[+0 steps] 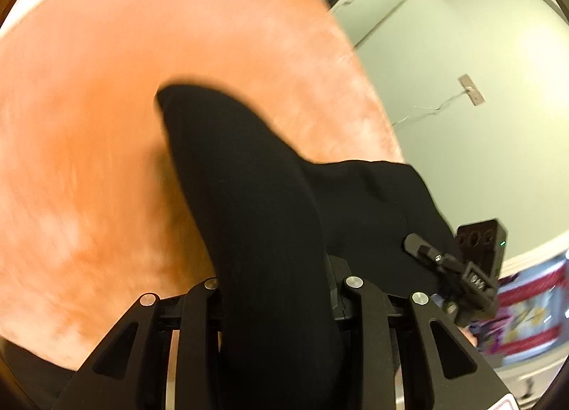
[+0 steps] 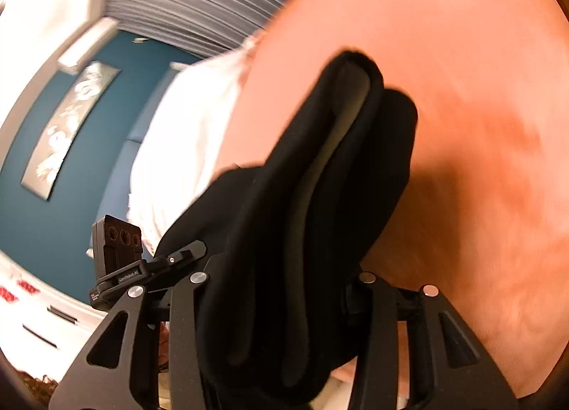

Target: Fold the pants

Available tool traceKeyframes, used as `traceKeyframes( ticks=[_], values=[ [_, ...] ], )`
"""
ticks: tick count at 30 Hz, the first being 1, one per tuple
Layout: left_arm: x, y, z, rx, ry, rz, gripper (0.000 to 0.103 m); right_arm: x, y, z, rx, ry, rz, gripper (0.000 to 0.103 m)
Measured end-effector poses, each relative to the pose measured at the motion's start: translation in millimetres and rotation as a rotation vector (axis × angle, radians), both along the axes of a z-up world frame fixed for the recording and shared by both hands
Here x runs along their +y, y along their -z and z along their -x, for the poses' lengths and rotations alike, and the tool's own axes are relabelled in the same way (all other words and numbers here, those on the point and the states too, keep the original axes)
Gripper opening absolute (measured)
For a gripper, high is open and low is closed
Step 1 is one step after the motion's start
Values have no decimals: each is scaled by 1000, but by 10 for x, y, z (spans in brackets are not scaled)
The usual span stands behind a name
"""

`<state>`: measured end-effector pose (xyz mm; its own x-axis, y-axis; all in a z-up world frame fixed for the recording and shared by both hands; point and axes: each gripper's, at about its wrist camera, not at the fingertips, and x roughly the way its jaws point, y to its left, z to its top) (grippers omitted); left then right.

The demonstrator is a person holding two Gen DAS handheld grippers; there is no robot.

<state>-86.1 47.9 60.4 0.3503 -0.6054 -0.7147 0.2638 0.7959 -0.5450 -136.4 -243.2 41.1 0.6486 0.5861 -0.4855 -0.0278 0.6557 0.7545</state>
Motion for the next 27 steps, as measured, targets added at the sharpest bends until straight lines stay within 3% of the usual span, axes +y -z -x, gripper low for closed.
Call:
traceKeyframes(
  ticks=[8,11,15,18,21,24,27],
  values=[
    [-44,-1203,-155,-280,-10,-30,26,41,-1080,-469,-230,-10,61,40],
    [-41,-1543,-456,-378,-13,-49,27,95,-1404,-871,-302,3,62,40],
    [-107,-1768,-990,-499,-27,-67,27,102,-1637,-1528,-362,36,36,40],
    [-266,-1819,-1442,-563,-25,-101,28,10,-1616,-2042,-385,64,31,40],
    [-345,-1632,-2046,-577,-35,-95,29,-144,-1423,-2522,-374,88,33,40],
    [-384,-1286,-2585,-528,-44,-71,29,-365,-986,-3007,-321,114,18,40],
    [-442,-741,-3157,-451,-52,-70,29,-555,-392,-3440,-242,128,23,40]
  ],
)
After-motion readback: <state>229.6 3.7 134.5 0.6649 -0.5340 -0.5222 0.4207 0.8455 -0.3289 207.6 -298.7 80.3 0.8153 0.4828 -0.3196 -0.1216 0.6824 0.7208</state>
